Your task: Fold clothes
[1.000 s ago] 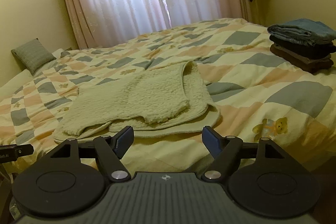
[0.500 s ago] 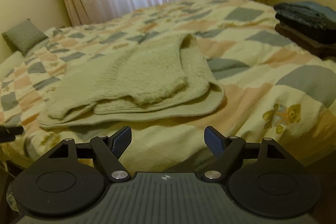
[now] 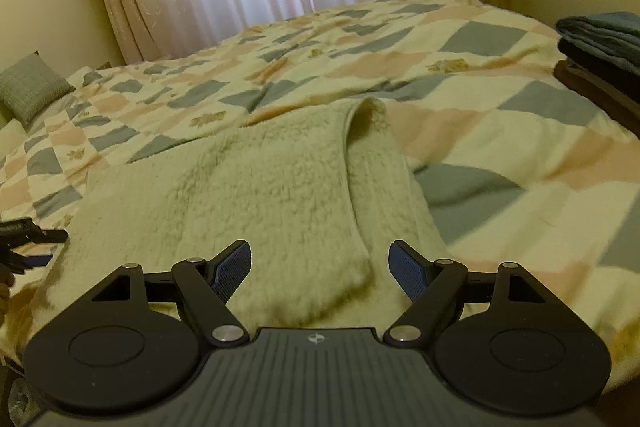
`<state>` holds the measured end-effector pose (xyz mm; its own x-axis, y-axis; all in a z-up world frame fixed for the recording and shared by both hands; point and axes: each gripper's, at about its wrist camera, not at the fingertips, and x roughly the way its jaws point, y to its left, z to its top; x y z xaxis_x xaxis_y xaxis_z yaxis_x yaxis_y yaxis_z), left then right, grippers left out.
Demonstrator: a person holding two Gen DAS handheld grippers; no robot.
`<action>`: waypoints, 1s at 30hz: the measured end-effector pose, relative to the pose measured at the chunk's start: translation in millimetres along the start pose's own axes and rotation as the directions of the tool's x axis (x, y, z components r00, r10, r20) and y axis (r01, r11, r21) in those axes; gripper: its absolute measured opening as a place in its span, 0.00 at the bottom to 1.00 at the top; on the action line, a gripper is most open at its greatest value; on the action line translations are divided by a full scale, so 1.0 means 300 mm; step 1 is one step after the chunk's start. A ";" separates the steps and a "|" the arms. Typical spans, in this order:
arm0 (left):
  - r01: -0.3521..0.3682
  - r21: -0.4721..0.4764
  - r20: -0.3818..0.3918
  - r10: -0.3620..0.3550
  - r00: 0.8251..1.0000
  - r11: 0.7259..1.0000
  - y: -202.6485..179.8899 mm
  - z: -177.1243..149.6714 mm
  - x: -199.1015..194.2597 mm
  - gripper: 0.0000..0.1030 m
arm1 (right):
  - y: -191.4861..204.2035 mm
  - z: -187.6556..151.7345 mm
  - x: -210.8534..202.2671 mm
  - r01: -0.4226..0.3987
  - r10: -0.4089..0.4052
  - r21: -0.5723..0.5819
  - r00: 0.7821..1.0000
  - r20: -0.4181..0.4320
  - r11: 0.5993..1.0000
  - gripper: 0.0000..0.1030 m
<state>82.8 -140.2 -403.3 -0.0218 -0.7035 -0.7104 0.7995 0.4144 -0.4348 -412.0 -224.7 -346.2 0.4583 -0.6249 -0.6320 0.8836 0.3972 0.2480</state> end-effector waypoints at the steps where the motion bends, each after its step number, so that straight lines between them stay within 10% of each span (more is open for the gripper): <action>1: 0.034 -0.009 -0.003 -0.034 0.999 0.999 0.014 0.003 0.018 0.90 | 0.002 0.009 0.017 -0.003 0.003 0.003 1.000 -0.002 1.000 0.76; 6: 0.182 -0.001 -0.031 -0.182 0.983 0.983 0.013 0.005 0.061 0.84 | -0.004 0.024 0.063 -0.050 0.050 0.009 0.998 0.039 0.999 0.74; 8: 0.179 0.016 -0.045 -0.179 0.983 0.984 -0.003 0.002 0.081 0.76 | -0.004 0.029 0.077 -0.080 0.081 -0.009 0.996 0.045 0.997 0.60; 10: 0.190 0.018 -0.052 -0.189 0.981 0.982 -0.002 -0.004 0.089 0.54 | -0.003 0.035 0.105 -0.106 0.106 -0.031 0.994 0.016 0.994 0.21; 13: 0.233 -0.021 -0.046 -0.234 0.971 0.972 0.000 -0.001 0.075 0.32 | -0.024 0.025 0.162 -0.123 0.122 -0.025 0.991 -0.064 0.992 0.07; 19: 0.070 0.209 0.020 -0.075 0.997 0.976 -0.247 0.065 -0.059 0.22 | -0.089 0.006 0.199 -0.163 0.168 0.056 0.981 -0.101 0.985 0.00; 24: -0.009 0.515 0.074 -0.034 0.997 0.857 -0.689 0.086 -0.145 0.15 | -0.136 0.005 0.189 -0.214 0.228 0.143 0.970 -0.085 0.966 0.00; 30: 0.103 0.724 -0.058 -0.090 0.994 0.682 -1.135 -0.123 0.060 0.15 | -0.278 0.048 0.127 -0.285 0.298 0.317 0.954 0.008 0.905 0.12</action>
<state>-212.0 -272.7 -288.2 -0.1278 -0.7033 -0.6993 0.9777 -0.2078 0.0303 -467.0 -291.4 -380.3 0.7017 -0.4831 -0.5238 0.6991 0.3246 0.6371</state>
